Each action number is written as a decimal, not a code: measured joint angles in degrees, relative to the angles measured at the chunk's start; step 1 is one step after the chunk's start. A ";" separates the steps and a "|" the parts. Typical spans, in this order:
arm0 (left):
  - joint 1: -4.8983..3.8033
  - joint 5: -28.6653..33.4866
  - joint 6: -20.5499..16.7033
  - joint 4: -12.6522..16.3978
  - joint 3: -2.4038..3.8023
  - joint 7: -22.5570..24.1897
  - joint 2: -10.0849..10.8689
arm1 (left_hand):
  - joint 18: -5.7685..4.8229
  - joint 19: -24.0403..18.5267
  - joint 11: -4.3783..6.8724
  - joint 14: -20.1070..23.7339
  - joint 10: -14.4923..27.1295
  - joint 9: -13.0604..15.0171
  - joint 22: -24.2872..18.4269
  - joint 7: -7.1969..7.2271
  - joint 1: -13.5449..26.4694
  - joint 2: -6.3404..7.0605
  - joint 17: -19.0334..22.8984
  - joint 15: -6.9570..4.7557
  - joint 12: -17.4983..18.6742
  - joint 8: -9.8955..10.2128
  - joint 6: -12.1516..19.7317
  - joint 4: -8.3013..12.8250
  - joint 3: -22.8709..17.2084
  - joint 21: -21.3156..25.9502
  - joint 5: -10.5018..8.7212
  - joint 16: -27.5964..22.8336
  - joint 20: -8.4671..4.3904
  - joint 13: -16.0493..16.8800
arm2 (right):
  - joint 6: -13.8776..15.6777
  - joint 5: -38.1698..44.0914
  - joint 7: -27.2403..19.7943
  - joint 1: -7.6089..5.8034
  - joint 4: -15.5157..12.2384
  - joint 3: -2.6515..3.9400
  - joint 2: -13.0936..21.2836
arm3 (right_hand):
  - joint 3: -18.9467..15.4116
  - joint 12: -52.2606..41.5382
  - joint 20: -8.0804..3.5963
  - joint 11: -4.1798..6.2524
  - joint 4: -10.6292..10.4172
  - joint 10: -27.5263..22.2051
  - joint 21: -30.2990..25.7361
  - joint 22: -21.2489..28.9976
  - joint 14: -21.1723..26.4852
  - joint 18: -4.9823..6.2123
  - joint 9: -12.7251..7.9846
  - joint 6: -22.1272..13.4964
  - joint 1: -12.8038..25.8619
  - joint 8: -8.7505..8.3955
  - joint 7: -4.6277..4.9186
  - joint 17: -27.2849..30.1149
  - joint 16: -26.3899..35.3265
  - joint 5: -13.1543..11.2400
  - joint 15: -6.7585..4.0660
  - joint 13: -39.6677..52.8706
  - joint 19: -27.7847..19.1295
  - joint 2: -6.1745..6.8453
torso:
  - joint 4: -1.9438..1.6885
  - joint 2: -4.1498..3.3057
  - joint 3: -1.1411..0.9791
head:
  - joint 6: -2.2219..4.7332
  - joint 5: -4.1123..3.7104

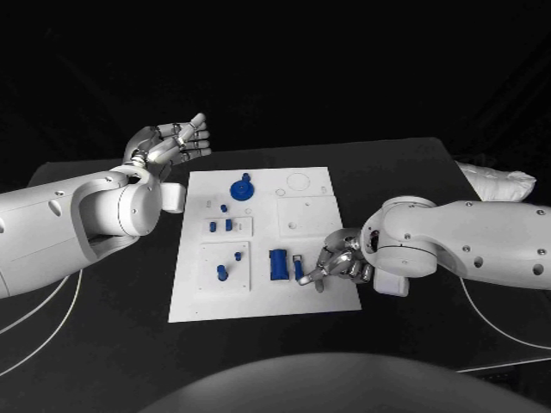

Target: Assemble the parts on the task board

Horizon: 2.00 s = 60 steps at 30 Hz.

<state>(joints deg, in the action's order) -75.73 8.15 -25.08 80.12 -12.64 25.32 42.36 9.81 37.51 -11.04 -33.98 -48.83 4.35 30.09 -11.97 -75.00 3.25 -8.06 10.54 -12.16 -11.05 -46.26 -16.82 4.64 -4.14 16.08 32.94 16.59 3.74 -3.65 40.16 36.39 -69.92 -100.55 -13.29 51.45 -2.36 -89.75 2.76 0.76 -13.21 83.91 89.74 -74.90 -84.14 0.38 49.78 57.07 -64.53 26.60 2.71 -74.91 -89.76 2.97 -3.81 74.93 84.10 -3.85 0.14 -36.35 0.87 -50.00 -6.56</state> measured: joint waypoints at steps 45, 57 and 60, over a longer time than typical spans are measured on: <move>0.00 0.00 0.13 0.08 0.00 -0.04 -0.08 | 0.00 0.00 0.00 0.00 0.00 0.00 -0.12 0.21 0.00 0.00 0.13 0.00 0.00 -0.22 0.21 0.00 0.00 0.00 0.00 0.21 0.00 0.00 | 1.20 3.00 0.58 -0.05 3.20 0.03 -2.78 | -0.17 -0.03 -0.62 0.41 0.67 -0.01 0.00 -0.02 0.21 0.00 1.24 0.36 -3.44 0.44 -0.35 -0.04 0.00 -0.01 -0.61 0.05 -0.20 -1.94 | -0.02 -0.01 0.02 | 0.00 -0.03; 0.00 0.00 0.14 0.11 0.00 -0.05 -0.01 | 0.01 0.00 0.00 0.00 0.00 0.00 -0.11 0.21 0.00 0.00 0.13 0.00 0.00 -0.22 0.21 0.00 0.00 0.00 0.00 0.20 0.00 0.00 | 1.13 3.60 0.57 -0.11 3.54 0.06 -3.15 | -0.06 -0.04 -0.61 0.42 0.91 0.00 0.00 -0.01 0.21 0.00 1.31 0.15 -4.27 0.44 -0.56 -0.03 0.00 -0.20 -0.61 0.09 -0.20 -2.16 | -0.03 -0.01 -0.01 | 0.00 -0.07; 0.00 0.00 0.14 0.10 0.00 -0.05 -0.01 | 0.00 0.00 0.00 0.00 0.00 0.00 -0.11 0.20 0.00 0.00 0.13 0.00 0.00 -0.22 0.21 0.00 0.00 0.00 0.00 0.20 0.00 0.00 | 1.11 3.67 0.54 -0.12 3.64 0.06 -3.27 | 0.08 -0.04 -0.61 0.61 1.06 0.19 0.00 -0.01 0.21 0.00 1.36 0.19 -4.27 0.44 -0.59 -0.03 0.00 -0.24 -0.61 0.09 -0.20 -2.16 | -0.03 -0.01 -0.01 | 0.00 -0.07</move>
<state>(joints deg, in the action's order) -75.73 8.14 -24.94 80.22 -12.64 25.27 42.35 9.81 37.51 -11.04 -33.98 -48.83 4.35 29.97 -11.76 -75.00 3.25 -7.93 10.54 -12.16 -11.27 -46.05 -16.82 4.64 -4.14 16.08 33.14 16.60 3.74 -2.54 43.83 36.93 -70.04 -96.90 -13.23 48.19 -2.28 -89.79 2.15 1.37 -12.16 84.10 89.74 -74.92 -83.92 0.38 51.14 57.26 -68.80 27.04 2.12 -74.94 -89.76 2.73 -4.42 75.03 83.90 -6.01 0.11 -36.36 0.87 -50.00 -6.62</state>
